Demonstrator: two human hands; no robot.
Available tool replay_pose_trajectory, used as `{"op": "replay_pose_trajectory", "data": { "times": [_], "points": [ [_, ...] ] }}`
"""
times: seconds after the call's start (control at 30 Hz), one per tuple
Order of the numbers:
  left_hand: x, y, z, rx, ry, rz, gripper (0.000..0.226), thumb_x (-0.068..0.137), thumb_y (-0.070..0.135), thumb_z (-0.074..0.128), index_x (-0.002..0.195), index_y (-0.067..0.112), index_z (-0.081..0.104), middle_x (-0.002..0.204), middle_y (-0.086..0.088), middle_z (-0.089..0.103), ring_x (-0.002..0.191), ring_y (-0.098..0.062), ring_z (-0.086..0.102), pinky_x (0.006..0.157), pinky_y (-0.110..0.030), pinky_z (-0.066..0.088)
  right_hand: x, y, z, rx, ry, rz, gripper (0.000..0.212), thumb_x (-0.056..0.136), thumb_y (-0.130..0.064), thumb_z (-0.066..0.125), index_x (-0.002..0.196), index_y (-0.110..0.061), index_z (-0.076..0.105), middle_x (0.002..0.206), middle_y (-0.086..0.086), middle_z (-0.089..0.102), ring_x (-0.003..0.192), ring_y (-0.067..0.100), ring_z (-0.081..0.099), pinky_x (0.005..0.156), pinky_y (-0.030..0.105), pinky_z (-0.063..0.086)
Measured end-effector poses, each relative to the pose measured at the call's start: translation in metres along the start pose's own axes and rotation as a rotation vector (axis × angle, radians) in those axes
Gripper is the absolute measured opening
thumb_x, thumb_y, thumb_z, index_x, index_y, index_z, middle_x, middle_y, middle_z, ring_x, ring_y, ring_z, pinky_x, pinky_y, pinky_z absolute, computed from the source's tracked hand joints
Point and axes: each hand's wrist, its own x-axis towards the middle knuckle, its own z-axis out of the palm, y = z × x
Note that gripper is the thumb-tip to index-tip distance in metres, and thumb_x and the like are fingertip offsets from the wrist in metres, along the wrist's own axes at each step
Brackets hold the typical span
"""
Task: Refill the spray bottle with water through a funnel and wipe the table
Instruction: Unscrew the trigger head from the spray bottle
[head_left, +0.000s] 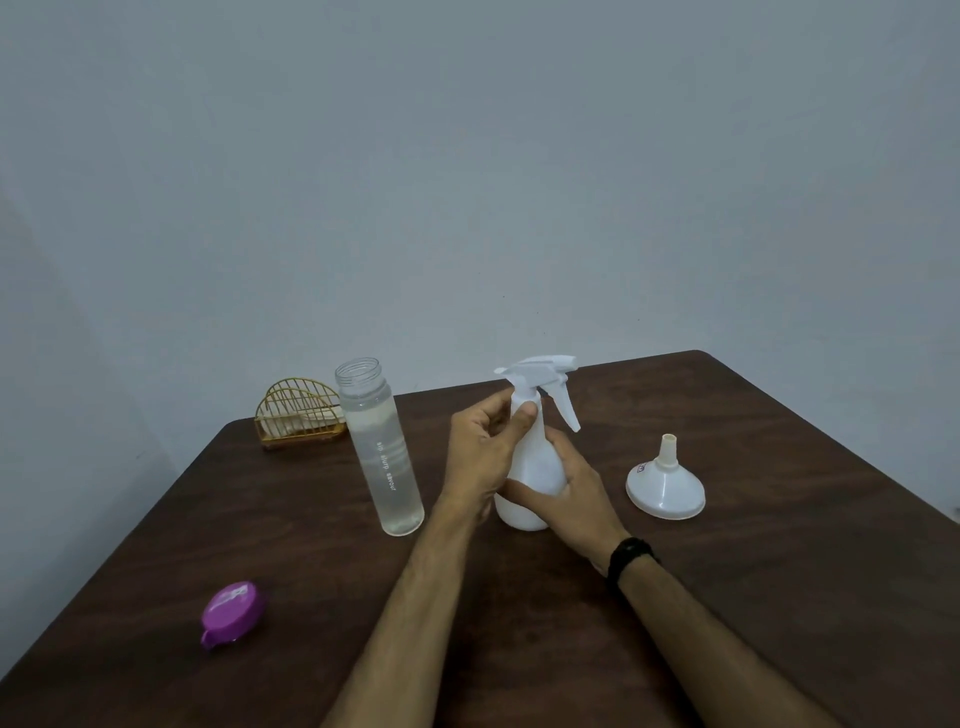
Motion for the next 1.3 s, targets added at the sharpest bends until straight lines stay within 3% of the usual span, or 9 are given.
{"op": "replay_pose_trajectory", "data": {
  "times": [0.17,0.3,0.4,0.57,0.67,0.77,0.93,1.17,1.3],
  "points": [
    [0.002,-0.004,0.004,0.073,0.223,-0.029,0.041,0.069,0.026,0.091,0.100,0.014,0.068,0.093,-0.001,0.075,0.090,-0.017,0.070,0.083,-0.036,0.060,0.000,0.002,0.002,-0.031,-0.013,0.006,0.078,0.070,-0.052,0.082,0.135,-0.039,0.041,0.134,-0.019,0.046,0.123,0.003,0.046,0.105,0.030,0.042],
    [0.001,0.002,-0.004,-0.018,-0.015,-0.078,0.037,0.088,0.017,0.075,0.123,0.014,0.063,0.110,-0.006,0.075,0.105,-0.022,0.071,0.090,-0.035,0.058,0.002,0.006,0.003,-0.040,-0.007,0.013,0.091,0.064,-0.065,0.078,0.142,-0.040,0.039,0.132,-0.014,0.052,0.120,0.006,0.052,0.102,0.035,0.048],
    [0.000,0.009,-0.014,-0.078,-0.165,-0.099,0.026,0.096,0.014,0.064,0.121,0.010,0.068,0.111,-0.011,0.075,0.109,-0.028,0.069,0.095,-0.039,0.056,0.002,0.006,0.004,-0.040,-0.019,0.021,0.093,0.065,-0.065,0.079,0.144,-0.040,0.038,0.135,-0.015,0.052,0.121,0.006,0.052,0.103,0.037,0.049],
    [0.001,0.009,-0.001,0.033,0.110,-0.111,0.037,0.080,0.013,0.082,0.109,0.011,0.060,0.104,-0.009,0.075,0.102,-0.028,0.071,0.085,-0.035,0.058,0.000,0.004,0.003,-0.060,-0.040,0.013,0.087,0.073,-0.048,0.082,0.145,-0.035,0.033,0.129,-0.018,0.042,0.119,0.003,0.043,0.099,0.022,0.037],
    [0.000,0.012,-0.001,0.056,0.022,-0.134,0.040,0.085,0.014,0.077,0.121,0.017,0.059,0.113,-0.002,0.074,0.106,-0.018,0.070,0.086,-0.030,0.056,0.000,0.004,0.002,-0.066,-0.041,0.024,0.081,0.070,-0.053,0.082,0.133,-0.045,0.032,0.127,-0.016,0.047,0.119,0.006,0.048,0.100,0.027,0.044],
    [-0.004,0.014,-0.012,0.023,-0.111,-0.138,0.025,0.094,0.014,0.066,0.119,0.016,0.069,0.112,-0.009,0.074,0.109,-0.025,0.069,0.094,-0.037,0.056,0.002,0.006,0.004,-0.065,-0.034,0.022,0.083,0.064,-0.066,0.077,0.133,-0.045,0.039,0.129,-0.016,0.052,0.119,0.006,0.052,0.100,0.030,0.048],
    [-0.002,0.017,-0.003,0.123,0.111,-0.112,0.033,0.079,0.010,0.082,0.106,0.015,0.063,0.101,-0.004,0.073,0.095,-0.017,0.070,0.079,-0.027,0.057,0.001,0.006,0.004,-0.089,-0.043,0.013,0.093,0.070,-0.056,0.080,0.147,-0.031,0.033,0.129,-0.018,0.043,0.122,0.005,0.044,0.103,0.027,0.041],
    [-0.006,0.018,-0.011,0.093,-0.109,-0.149,0.018,0.098,0.019,0.061,0.113,0.019,0.071,0.110,-0.011,0.074,0.109,-0.028,0.069,0.096,-0.042,0.055,0.001,0.008,0.004,-0.050,-0.044,0.020,0.097,0.060,-0.070,0.077,0.143,-0.042,0.038,0.133,-0.018,0.051,0.122,0.004,0.050,0.103,0.035,0.048],
    [-0.003,0.019,-0.006,0.163,0.076,-0.111,0.021,0.087,0.014,0.075,0.104,0.009,0.065,0.103,-0.011,0.073,0.102,-0.026,0.070,0.084,-0.034,0.057,0.001,0.008,0.004,-0.054,-0.057,0.006,0.099,0.060,-0.071,0.075,0.146,-0.039,0.036,0.137,-0.016,0.049,0.125,0.005,0.047,0.106,0.036,0.045]
  ]
}}
